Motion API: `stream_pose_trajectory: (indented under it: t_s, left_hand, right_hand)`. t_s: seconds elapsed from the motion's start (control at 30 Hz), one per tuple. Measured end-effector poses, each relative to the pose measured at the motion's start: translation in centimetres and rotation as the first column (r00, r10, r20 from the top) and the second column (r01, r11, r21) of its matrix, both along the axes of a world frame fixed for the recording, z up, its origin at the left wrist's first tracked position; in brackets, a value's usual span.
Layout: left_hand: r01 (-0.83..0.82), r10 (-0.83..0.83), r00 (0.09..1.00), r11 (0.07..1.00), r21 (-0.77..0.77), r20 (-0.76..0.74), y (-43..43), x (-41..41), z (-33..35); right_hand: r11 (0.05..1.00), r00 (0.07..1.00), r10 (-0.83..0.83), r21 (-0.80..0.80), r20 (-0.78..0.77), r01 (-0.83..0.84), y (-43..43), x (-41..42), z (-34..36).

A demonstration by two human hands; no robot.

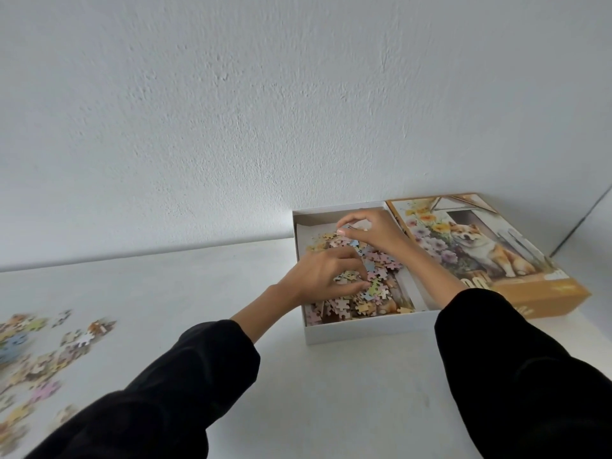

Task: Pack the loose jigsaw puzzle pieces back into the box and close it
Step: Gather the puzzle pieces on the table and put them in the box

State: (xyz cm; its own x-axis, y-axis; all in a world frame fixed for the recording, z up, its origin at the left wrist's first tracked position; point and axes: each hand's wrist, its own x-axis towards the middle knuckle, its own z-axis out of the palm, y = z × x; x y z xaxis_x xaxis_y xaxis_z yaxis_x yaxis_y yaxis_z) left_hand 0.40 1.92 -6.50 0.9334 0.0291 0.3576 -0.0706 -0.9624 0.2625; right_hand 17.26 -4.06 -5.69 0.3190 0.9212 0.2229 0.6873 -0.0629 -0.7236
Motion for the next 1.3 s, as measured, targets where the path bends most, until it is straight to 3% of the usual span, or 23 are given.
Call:
stream_pose_trajectory:
  t_s: [0.5,0.93,1.17,1.3]
  left_hand:
    - [-0.01,0.022,0.995,0.992,-0.129,0.096,0.7,-9.8,3.7]
    - [-0.313,0.327,0.939,0.941,-0.132,0.109,6.9,-32.6,4.5]
    - [-0.527,0.53,0.848,0.847,-0.064,0.033,12.0,-46.0,2.1]
    - [-0.658,0.655,0.753,0.75,-0.067,-0.062,14.9,-52.9,-0.8]
  right_hand:
    - [0.995,0.997,0.069,0.072,0.02,-0.07,1.1,-8.2,4.8]
    - [0.951,0.952,0.305,0.043,0.021,-0.306,10.0,-28.9,4.6]
    - [0.904,0.903,0.424,0.029,0.073,-0.427,15.8,-39.5,1.1]
    - [0.912,0.909,0.409,-0.075,0.083,-0.404,18.7,-42.9,-1.9]
